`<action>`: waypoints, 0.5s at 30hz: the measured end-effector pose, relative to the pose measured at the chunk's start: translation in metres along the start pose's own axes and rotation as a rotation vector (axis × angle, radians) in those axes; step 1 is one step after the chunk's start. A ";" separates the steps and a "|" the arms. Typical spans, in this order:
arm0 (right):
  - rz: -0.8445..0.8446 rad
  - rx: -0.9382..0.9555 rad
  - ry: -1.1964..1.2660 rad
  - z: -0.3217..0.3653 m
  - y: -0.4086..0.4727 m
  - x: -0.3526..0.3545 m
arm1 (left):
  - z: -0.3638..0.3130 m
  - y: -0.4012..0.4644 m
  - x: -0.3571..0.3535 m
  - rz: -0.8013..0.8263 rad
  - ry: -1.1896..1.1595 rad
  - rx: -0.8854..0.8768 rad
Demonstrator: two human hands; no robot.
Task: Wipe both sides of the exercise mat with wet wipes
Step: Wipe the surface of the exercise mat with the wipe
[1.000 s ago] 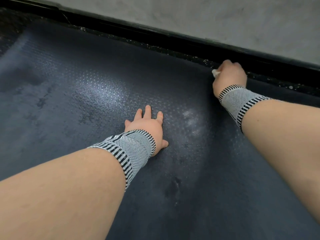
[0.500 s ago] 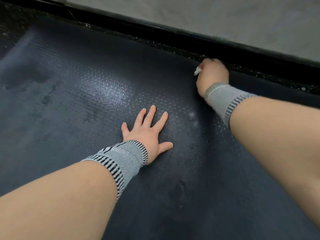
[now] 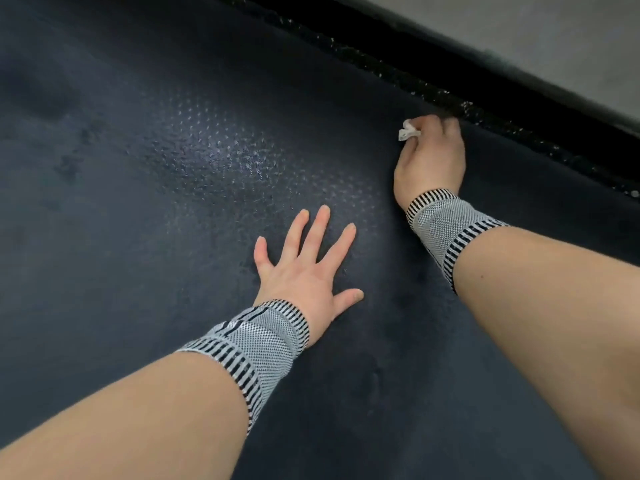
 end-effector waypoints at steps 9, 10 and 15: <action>-0.002 0.034 -0.108 0.006 -0.004 -0.005 | -0.004 -0.002 0.002 0.097 -0.098 -0.050; 0.011 0.040 -0.113 0.009 -0.003 -0.006 | -0.003 -0.003 0.005 0.092 -0.108 -0.042; 0.039 0.036 -0.116 0.009 -0.002 -0.006 | 0.030 -0.014 0.024 0.054 -0.166 0.249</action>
Point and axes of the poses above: each hand's wrist, its own y-axis towards the middle knuckle, its own x-axis out of the back of the hand, z = x × y, the point moved 9 cm from there along y, towards the middle knuckle, and after that the axes turned 8 degrees about y, right-handed, at the moved point
